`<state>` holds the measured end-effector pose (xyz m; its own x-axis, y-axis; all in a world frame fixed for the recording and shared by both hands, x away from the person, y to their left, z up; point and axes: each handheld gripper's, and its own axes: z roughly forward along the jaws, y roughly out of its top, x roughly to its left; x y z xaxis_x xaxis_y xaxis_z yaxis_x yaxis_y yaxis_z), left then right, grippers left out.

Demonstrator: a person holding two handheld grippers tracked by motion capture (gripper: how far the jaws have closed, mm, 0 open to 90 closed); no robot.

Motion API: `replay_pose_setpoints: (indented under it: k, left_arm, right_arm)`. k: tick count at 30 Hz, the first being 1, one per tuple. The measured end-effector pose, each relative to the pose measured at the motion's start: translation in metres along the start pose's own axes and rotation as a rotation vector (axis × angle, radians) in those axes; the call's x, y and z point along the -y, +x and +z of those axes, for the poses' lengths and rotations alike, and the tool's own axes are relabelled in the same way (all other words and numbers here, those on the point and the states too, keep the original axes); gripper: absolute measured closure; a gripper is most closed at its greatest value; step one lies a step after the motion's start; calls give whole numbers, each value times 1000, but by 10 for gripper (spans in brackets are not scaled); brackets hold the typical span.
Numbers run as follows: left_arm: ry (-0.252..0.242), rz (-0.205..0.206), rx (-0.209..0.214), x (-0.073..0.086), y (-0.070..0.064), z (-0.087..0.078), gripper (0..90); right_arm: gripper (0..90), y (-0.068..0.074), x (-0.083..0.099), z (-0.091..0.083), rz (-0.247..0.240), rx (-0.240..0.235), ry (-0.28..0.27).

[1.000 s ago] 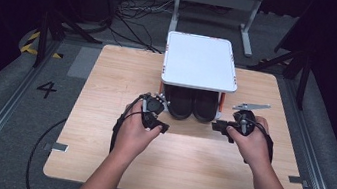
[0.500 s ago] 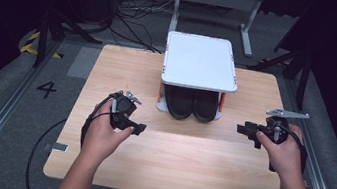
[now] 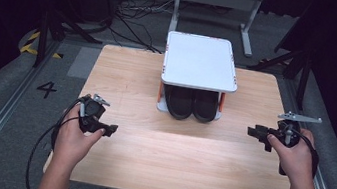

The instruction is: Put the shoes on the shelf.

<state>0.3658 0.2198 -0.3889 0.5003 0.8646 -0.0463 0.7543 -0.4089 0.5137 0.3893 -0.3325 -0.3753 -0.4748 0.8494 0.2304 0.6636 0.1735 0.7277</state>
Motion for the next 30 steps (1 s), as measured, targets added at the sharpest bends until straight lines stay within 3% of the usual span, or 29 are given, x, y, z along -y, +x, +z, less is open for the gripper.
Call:
replay_pose_setpoints:
  k: [5, 10, 15, 20, 26, 30]
  left_arm:
    - [16, -22, -36, 12, 19, -1, 270]
    - [44, -8, -44, 22, 32, 6, 249]
    - [78, -29, -58, 30, 42, 20, 237]
    - [21, -16, -5, 36, 49, 35, 238]
    - [32, -15, -34, 37, 50, 48, 219]
    - [7, -47, -34, 38, 49, 54, 198]
  right_arm:
    - [546, -18, 9, -7, -21, 36, -9]
    - [467, -42, 21, -9, -73, 110, -22]
    - [427, -64, 34, -2, -142, 151, 33]
    - [395, -78, 44, 11, -193, 131, 63]
    - [372, -89, 55, 31, -213, 96, 93]
    - [337, -92, 62, 43, -192, 81, 59]
